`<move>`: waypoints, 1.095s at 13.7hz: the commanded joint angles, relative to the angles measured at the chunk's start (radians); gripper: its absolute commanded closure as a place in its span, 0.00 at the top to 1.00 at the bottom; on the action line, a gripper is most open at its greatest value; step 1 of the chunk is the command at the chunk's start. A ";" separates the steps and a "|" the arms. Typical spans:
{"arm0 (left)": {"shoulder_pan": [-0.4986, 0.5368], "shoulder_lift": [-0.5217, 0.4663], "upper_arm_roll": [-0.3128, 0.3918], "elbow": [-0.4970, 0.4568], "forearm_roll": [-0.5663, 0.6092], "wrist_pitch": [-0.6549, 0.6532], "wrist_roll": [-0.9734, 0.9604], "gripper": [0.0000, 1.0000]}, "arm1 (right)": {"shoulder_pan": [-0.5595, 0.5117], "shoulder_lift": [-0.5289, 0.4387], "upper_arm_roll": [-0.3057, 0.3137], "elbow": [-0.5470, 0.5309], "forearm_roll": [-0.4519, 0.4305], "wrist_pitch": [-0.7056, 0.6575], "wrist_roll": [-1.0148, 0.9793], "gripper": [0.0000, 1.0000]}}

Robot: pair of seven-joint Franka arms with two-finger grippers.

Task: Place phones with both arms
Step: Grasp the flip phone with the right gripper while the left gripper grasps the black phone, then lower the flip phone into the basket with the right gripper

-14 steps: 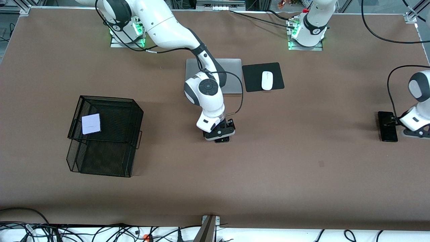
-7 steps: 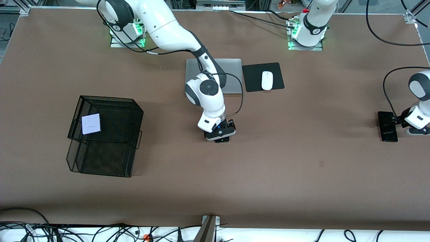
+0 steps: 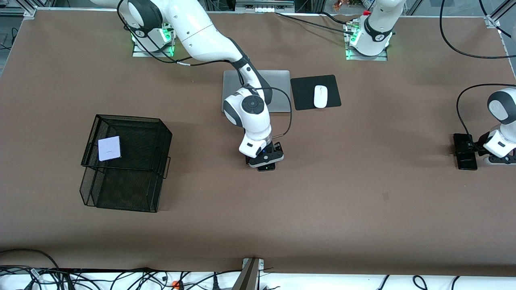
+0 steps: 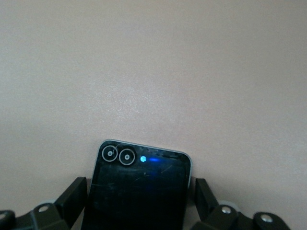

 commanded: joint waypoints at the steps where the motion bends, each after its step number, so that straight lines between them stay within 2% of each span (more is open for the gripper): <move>1: 0.018 0.032 -0.017 0.031 -0.023 0.013 0.036 1.00 | 0.008 0.016 -0.012 0.026 -0.014 0.002 0.047 0.20; 2: 0.018 0.034 -0.017 0.031 -0.023 0.018 0.036 1.00 | 0.006 0.013 -0.014 0.026 -0.016 0.002 0.054 0.00; 4: 0.018 0.044 -0.019 0.031 -0.023 0.032 0.036 1.00 | -0.002 -0.011 -0.023 0.026 -0.013 -0.012 0.050 0.00; 7: 0.018 0.052 -0.019 0.031 -0.023 0.038 0.035 0.99 | -0.022 -0.141 -0.109 0.026 -0.008 -0.255 0.036 0.00; 8: 0.018 0.054 -0.019 0.031 -0.025 0.038 0.027 0.82 | -0.043 -0.197 -0.129 0.017 -0.008 -0.333 0.034 0.00; 9: 0.018 0.055 -0.019 0.031 -0.025 0.038 0.021 0.70 | -0.080 -0.250 -0.141 0.013 -0.006 -0.399 0.010 0.00; 11: 0.015 0.057 -0.019 0.031 -0.058 0.039 0.019 0.39 | -0.184 -0.333 -0.143 0.008 -0.008 -0.521 -0.108 0.00; 13: 0.013 0.057 -0.019 0.031 -0.074 0.039 0.016 0.18 | -0.287 -0.355 -0.187 0.007 -0.008 -0.610 -0.284 0.00; 15: 0.006 0.055 -0.019 0.040 -0.077 0.036 0.004 0.00 | -0.371 -0.354 -0.209 -0.013 -0.008 -0.606 -0.424 0.00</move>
